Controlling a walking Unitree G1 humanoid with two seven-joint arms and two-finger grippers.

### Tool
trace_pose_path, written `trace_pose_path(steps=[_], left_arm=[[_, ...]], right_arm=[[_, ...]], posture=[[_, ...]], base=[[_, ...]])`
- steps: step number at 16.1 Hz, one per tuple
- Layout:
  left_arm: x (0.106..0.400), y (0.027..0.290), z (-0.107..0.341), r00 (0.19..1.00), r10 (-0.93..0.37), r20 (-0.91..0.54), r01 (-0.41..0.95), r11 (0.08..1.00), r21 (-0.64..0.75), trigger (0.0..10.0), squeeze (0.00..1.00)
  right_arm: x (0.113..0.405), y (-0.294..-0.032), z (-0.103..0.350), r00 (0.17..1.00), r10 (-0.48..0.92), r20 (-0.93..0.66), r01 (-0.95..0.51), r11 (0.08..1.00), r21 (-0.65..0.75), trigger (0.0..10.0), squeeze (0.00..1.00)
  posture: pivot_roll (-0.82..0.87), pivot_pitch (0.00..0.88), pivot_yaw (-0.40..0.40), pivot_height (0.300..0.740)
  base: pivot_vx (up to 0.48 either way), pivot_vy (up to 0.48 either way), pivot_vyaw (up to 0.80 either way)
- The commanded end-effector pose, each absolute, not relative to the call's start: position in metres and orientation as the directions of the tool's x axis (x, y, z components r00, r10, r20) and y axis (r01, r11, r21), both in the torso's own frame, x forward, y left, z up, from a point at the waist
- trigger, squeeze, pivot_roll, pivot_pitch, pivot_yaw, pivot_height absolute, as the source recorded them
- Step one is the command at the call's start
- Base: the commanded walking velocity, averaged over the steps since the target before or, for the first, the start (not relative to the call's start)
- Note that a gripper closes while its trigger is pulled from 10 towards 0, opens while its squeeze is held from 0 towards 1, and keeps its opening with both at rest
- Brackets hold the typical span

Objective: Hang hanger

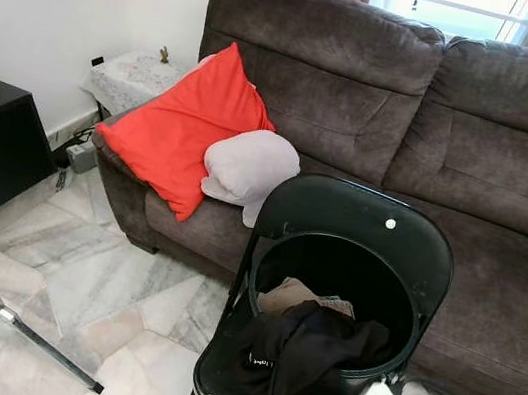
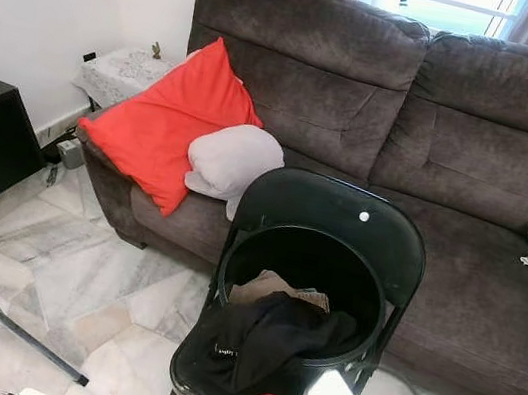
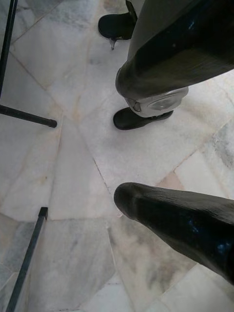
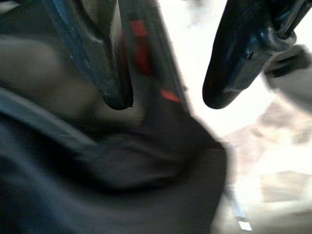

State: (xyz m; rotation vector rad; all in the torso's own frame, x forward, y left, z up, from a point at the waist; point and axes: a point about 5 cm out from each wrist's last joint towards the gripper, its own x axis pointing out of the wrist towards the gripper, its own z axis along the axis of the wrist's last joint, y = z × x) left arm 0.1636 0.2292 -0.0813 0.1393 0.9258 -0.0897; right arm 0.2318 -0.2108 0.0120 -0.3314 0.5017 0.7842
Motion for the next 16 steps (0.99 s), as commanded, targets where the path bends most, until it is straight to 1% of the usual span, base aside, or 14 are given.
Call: trace_pose_path(steps=[1, 3, 5, 7, 9, 10, 11, 16], left_arm=[[0.158, 0.231, -0.083, 0.580, -0.020, -0.814, 0.155, 0.984, 0.086, 10.0, 0.00], [0.158, 0.231, -0.083, 0.579, -0.020, -0.815, 0.156, 0.984, 0.086, 10.0, 0.00], [0.157, 0.232, -0.083, 0.578, -0.018, -0.816, 0.155, 0.984, 0.088, 10.0, 0.00], [0.157, 0.232, -0.083, 0.579, -0.017, -0.815, 0.154, 0.984, 0.089, 10.0, 0.00], [0.158, 0.232, -0.083, 0.580, -0.018, -0.815, 0.154, 0.984, 0.088, 10.0, 0.00], [0.158, 0.232, -0.083, 0.580, -0.018, -0.814, 0.154, 0.984, 0.087, 10.0, 0.00], [0.158, 0.231, -0.083, 0.581, -0.020, -0.814, 0.155, 0.984, 0.086, 10.0, 0.00], [0.159, 0.230, -0.083, 0.584, -0.024, -0.811, 0.158, 0.984, 0.085, 10.0, 0.00]], right_arm=[[0.233, -0.211, 0.011, 0.621, 0.571, -0.537, -0.721, 0.684, -0.107, 10.0, 0.00], [0.231, -0.204, 0.008, 0.608, 0.593, -0.528, -0.725, 0.685, -0.067, 10.0, 0.00], [0.227, -0.195, 0.003, 0.564, 0.645, -0.515, -0.747, 0.665, 0.015, 10.0, 0.00], [0.224, -0.194, -0.001, 0.543, 0.648, -0.534, -0.754, 0.656, 0.029, 10.0, 0.00], [0.226, -0.197, -0.004, 0.555, 0.621, -0.553, -0.737, 0.676, 0.019, 10.0, 0.00], [0.227, -0.198, -0.005, 0.562, 0.608, -0.561, -0.727, 0.686, 0.015, 3.3, 0.00], [0.228, -0.201, -0.007, 0.573, 0.583, -0.576, -0.709, 0.705, 0.008, 0.0, 0.00], [0.226, -0.196, -0.012, 0.582, 0.571, -0.579, -0.695, 0.719, 0.010, 0.0, 0.00]], posture=[[0.04, 0.032, 0.061, 0.740], [0.04, 0.033, 0.061, 0.740], [0.04, 0.034, 0.060, 0.740], [0.04, 0.034, 0.060, 0.740], [0.04, 0.034, 0.059, 0.740], [0.04, 0.034, 0.059, 0.740], [0.04, 0.034, 0.059, 0.740], [0.05, 0.039, 0.057, 0.740]], base=[[0.000, 0.000, 0.00], [0.000, 0.000, 0.00], [0.000, 0.000, 0.00], [0.000, 0.000, 0.00], [0.000, 0.000, 0.00], [0.000, 0.000, 0.00], [0.000, 0.000, 0.00], [0.000, 0.000, 0.00]])
